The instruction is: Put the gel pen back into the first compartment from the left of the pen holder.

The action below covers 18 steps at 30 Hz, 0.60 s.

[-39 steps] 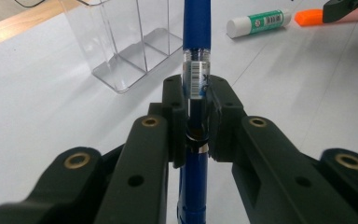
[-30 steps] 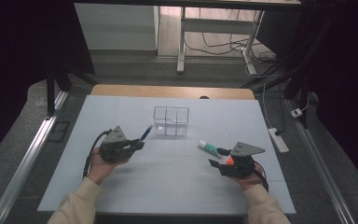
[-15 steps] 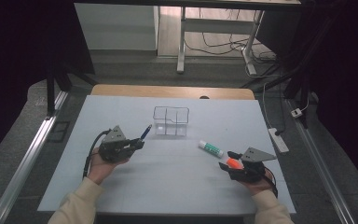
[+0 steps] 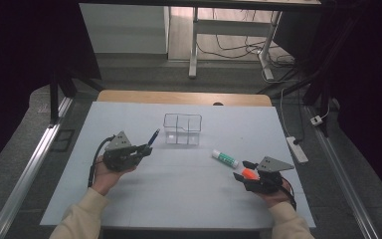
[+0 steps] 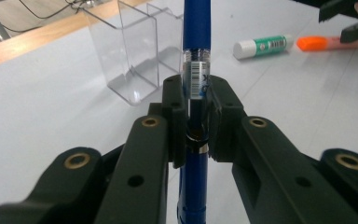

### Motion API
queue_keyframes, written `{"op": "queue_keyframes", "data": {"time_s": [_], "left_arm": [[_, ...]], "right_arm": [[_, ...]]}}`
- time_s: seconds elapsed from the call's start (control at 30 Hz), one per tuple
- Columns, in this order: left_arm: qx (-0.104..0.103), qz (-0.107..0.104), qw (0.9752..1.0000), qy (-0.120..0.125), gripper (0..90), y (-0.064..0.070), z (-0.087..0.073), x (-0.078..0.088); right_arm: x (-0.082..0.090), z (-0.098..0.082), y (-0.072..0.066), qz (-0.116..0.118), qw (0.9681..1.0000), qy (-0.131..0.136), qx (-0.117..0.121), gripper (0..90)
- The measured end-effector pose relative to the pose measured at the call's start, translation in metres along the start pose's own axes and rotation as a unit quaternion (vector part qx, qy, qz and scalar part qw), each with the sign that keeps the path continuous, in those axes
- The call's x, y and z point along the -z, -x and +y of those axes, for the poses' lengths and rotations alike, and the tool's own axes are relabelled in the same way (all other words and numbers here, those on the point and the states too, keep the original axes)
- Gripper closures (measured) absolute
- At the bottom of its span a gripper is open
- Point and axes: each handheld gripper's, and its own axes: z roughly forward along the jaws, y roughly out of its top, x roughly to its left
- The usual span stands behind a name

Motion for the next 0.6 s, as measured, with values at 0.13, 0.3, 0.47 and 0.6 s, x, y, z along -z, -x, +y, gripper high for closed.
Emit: {"op": "queue_keyframes", "data": {"time_s": [0.13,0.3,0.47,0.6], "left_arm": [[0.008,-0.005,0.9998,0.015,78.6,-0.003,0.009,-0.001],[0.012,-0.007,0.9993,0.034,78.6,-0.004,0.022,-0.003],[0.016,-0.005,0.9989,0.045,78.6,-0.008,0.033,-0.005],[0.021,-0.008,0.9984,0.052,78.6,-0.012,0.041,-0.006]], "right_arm": [[0.001,0.000,0.001,-0.001,1.0000,0.002,-0.003,41.5],[0.001,0.000,0.002,0.002,1.0000,0.002,-0.003,41.6],[0.001,0.000,0.003,0.001,1.0000,0.003,-0.004,41.5],[0.001,0.000,0.003,0.003,0.9999,0.007,-0.007,41.6]]}}
